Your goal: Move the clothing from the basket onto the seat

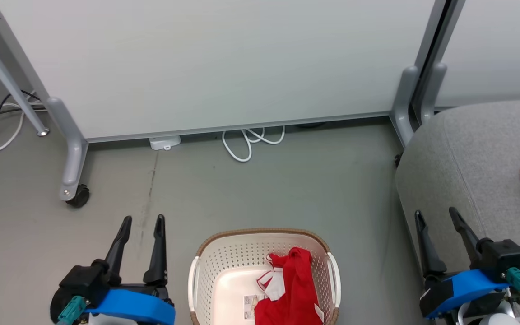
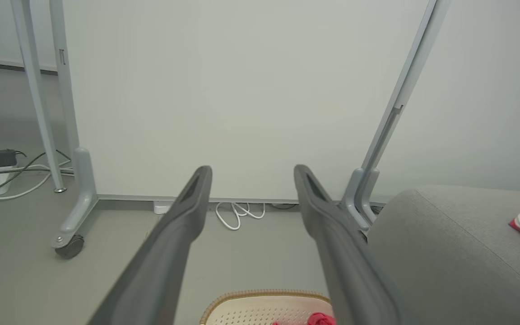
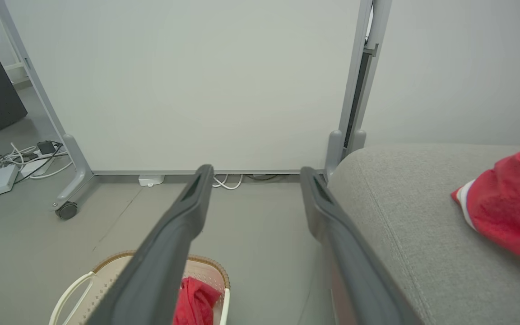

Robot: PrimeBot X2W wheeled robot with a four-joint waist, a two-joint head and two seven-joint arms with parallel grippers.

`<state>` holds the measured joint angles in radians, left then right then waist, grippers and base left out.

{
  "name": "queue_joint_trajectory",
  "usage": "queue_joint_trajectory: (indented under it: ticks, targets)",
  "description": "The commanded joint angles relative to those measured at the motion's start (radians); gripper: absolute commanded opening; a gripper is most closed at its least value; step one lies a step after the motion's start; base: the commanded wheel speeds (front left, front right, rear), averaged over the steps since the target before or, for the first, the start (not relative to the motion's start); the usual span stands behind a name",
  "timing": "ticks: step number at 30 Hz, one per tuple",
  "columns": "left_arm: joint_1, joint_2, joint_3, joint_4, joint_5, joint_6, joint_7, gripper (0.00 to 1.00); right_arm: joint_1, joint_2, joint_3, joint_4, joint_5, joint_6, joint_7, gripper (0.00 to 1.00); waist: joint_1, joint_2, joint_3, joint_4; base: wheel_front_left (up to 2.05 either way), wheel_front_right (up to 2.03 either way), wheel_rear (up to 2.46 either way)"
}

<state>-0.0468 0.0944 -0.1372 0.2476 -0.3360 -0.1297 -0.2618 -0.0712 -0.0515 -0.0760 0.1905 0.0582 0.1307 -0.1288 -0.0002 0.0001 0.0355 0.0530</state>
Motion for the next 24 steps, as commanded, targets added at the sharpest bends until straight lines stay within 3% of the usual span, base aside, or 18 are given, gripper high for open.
queue_joint_trajectory:
  ticks: [1,10,24]
  targets:
    - [0.009,0.005,0.016,0.004,0.004,-0.001,-0.005,1.0,0.024,0.001,0.006,-0.008,0.016,0.0,-0.003,1.0,0.0002,-0.0001,-0.015,0.014,0.0,0.0,0.0]
    - [0.03,0.021,0.063,0.037,0.013,-0.001,-0.005,1.0,0.062,0.001,0.028,-0.016,0.06,0.0,-0.008,1.0,0.0002,-0.0001,-0.03,0.032,0.0,0.0,0.0]
    - [0.024,0.015,0.045,0.054,0.007,-0.001,-0.005,1.0,0.049,0.001,0.029,-0.002,0.053,0.0,-0.016,1.0,0.0002,-0.0001,-0.024,0.026,0.0,0.0,0.0]
